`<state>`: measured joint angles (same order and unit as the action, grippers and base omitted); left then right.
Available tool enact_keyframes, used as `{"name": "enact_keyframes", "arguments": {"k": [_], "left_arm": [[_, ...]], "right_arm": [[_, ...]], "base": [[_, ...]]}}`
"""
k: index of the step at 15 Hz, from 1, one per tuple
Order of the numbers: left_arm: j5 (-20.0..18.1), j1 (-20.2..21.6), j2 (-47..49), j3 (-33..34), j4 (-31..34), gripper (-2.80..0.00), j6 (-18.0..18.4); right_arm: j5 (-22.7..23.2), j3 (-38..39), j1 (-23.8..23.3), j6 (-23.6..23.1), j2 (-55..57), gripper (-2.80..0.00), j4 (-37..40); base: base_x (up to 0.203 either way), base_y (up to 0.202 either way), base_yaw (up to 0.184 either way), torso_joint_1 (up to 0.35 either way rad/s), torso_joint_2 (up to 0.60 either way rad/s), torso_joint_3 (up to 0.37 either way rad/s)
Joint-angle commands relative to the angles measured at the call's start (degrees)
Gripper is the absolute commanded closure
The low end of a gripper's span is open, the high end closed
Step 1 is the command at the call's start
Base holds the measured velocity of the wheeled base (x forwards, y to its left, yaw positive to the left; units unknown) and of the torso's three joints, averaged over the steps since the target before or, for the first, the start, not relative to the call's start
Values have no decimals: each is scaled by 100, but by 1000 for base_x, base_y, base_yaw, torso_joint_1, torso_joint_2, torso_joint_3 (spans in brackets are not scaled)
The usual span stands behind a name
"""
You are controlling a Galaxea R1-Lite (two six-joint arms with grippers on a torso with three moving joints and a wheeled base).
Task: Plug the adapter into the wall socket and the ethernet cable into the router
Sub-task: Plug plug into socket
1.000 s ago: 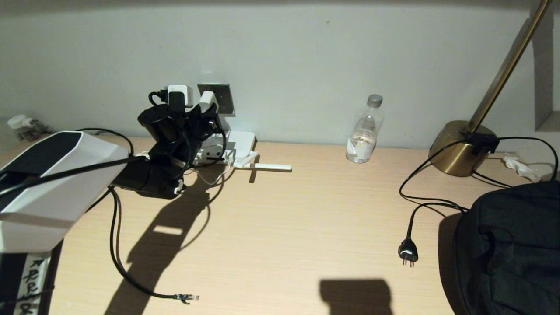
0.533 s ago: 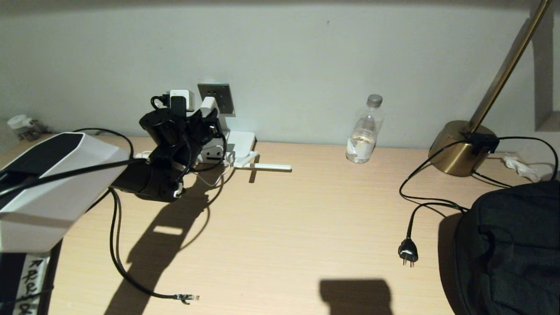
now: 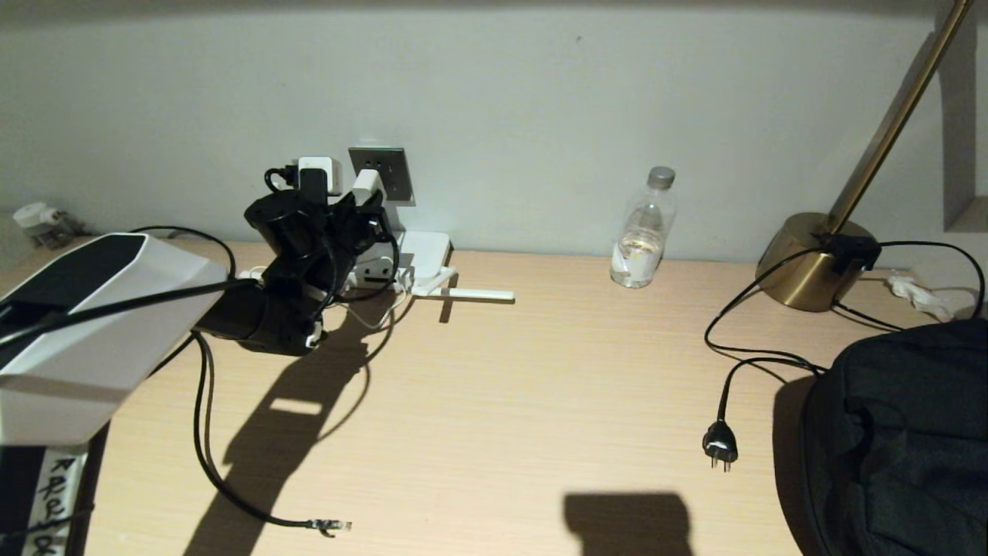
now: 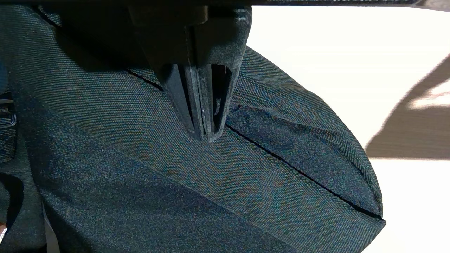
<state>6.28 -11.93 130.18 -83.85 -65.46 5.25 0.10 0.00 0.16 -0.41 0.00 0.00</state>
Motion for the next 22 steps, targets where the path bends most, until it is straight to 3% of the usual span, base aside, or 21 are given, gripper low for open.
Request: {"name": "enact_keyframes", "arguments": {"k": [1,22], "left_arm": [[5,-2,-2,0,-37,0,2],[5,-2,69,-457,324,0,2]], "right_arm": [[-1,0,2,-2,9,0,0],[-1,0,2,-2,9,0,0]], "base": [[0,0,0,0,0,0],[0,0,0,0,0,0]]}}
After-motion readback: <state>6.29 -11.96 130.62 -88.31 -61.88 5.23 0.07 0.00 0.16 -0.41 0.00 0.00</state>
